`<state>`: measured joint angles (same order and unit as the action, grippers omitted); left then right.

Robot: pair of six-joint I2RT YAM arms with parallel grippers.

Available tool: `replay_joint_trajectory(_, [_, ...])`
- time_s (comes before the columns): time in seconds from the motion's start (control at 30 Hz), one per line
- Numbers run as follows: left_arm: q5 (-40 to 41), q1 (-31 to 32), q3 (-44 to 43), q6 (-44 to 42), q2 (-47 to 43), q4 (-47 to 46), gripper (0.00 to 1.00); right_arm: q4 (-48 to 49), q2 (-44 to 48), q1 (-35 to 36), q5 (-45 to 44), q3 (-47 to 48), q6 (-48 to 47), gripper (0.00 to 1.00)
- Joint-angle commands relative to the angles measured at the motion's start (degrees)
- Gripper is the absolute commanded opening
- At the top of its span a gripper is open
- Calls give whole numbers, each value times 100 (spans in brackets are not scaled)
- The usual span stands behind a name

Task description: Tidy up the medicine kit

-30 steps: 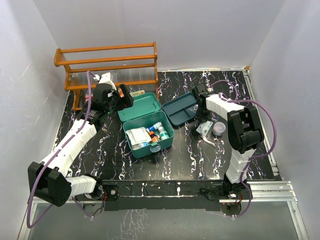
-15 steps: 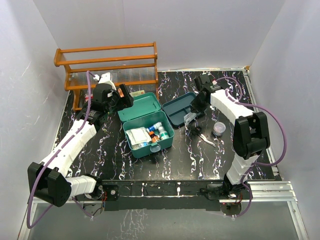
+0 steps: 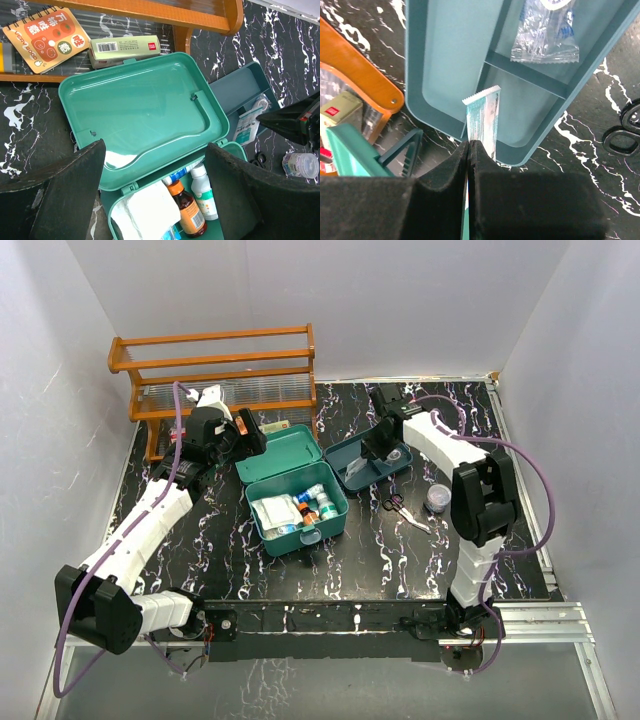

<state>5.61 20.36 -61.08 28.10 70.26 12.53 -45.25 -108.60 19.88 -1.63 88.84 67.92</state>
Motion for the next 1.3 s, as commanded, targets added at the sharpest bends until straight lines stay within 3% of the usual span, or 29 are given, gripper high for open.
replay_joint_trajectory(0.0, [105,-34,-204,-79,-263,91,79,-154,4,47,-287,156,268,0])
replay_joint_trajectory(0.57, [102,-37,-230,-85,-284,99,79,-478,-562,93,-1171,462,112,0])
replay_joint_trajectory(0.8, [104,-40,-220,-82,-293,115,79,33,-636,139,-682,446,-174,0])
replay_joint_trajectory(1.0, [135,-36,-195,-70,-361,153,79,354,-499,136,-413,450,-348,29])
replay_joint_trajectory(1.13, [156,-40,-166,-59,-387,159,79,755,-322,139,-319,388,-906,37])
replay_joint_trajectory(1.27, [157,-36,-167,-61,-373,152,80,1164,-131,133,-148,142,-1626,37])
